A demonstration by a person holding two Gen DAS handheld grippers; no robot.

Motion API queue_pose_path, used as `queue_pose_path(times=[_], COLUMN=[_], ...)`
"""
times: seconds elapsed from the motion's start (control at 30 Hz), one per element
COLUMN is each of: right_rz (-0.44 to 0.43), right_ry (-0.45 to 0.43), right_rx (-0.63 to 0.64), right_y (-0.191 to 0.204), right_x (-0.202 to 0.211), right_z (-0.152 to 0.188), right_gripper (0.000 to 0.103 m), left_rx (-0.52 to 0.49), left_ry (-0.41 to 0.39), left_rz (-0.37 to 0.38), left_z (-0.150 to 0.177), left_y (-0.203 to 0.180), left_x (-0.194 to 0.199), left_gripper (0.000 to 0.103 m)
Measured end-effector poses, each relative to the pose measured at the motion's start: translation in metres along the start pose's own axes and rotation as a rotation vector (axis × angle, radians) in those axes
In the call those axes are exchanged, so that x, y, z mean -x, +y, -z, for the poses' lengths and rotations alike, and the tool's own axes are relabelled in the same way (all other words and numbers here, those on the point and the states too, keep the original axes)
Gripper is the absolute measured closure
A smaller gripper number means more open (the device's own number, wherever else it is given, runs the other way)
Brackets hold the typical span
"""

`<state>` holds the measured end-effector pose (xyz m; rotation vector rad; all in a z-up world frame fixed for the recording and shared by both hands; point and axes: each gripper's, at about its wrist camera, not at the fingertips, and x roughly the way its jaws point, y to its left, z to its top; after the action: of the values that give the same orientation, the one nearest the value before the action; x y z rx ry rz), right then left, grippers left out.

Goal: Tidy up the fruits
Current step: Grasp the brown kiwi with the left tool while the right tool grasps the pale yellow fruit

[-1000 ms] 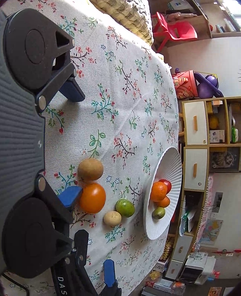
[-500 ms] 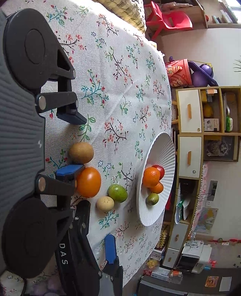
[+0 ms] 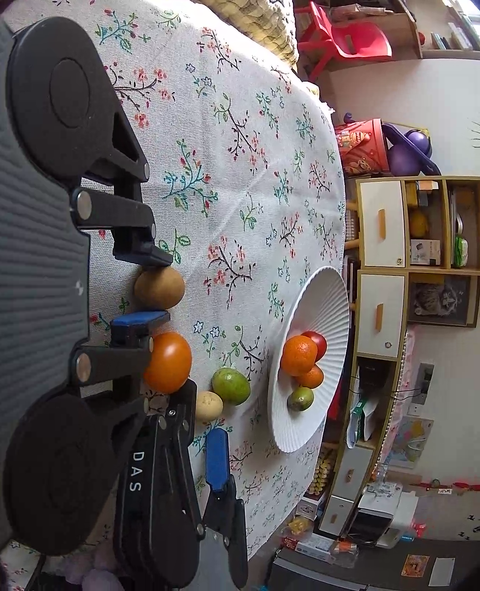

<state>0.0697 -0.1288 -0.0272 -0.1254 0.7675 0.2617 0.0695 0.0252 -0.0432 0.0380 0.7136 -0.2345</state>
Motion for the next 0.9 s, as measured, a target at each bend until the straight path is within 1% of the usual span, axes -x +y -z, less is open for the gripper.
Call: queue_pose_path(times=[0.07,0.1,0.17,0.2,0.27,0.3,0.63,0.9], right_rz=[-0.006,-0.008,-0.012,-0.015,-0.022,-0.027,-0.053,-0.062], right_ry=[0.000,0.001,0.002,0.002,0.004,0.006,0.023,0.012], right_rx=[0.002,0.003,0.004,0.004,0.002,0.000,-0.028,-0.077], right_y=[0.001,0.002,0.002,0.002,0.001,0.001,-0.005,-0.017], right_x=[0.000,0.000,0.000,0.001,0.001,0.002,0.008,0.016], right_z=[-0.001,-0.001,-0.001,-0.002,-0.002,-0.002,-0.003,-0.006], right_gripper=[0.057,0.059,0.066,0.069,0.078,0.079,0.080,0.080], left_rx=[0.004,0.005,0.006,0.007,0.010,0.011,0.057,0.091], left_ry=[0.003,0.004,0.007,0.008,0.010,0.011,0.028,0.021], left_rz=[-0.002,-0.003,-0.004,-0.006,-0.007,-0.007,-0.016,-0.008], left_z=[-0.001,-0.001,-0.001,-0.001,-0.001,-0.002,-0.008,-0.015], left_y=[0.001,0.001,0.001,0.001,0.002,0.002,0.010,0.013], left_x=[0.000,0.000,0.000,0.000,0.000,0.000,0.002,0.005], left_gripper=[0.094,0.094,0.094,0.094,0.094,0.094,0.094,0.094])
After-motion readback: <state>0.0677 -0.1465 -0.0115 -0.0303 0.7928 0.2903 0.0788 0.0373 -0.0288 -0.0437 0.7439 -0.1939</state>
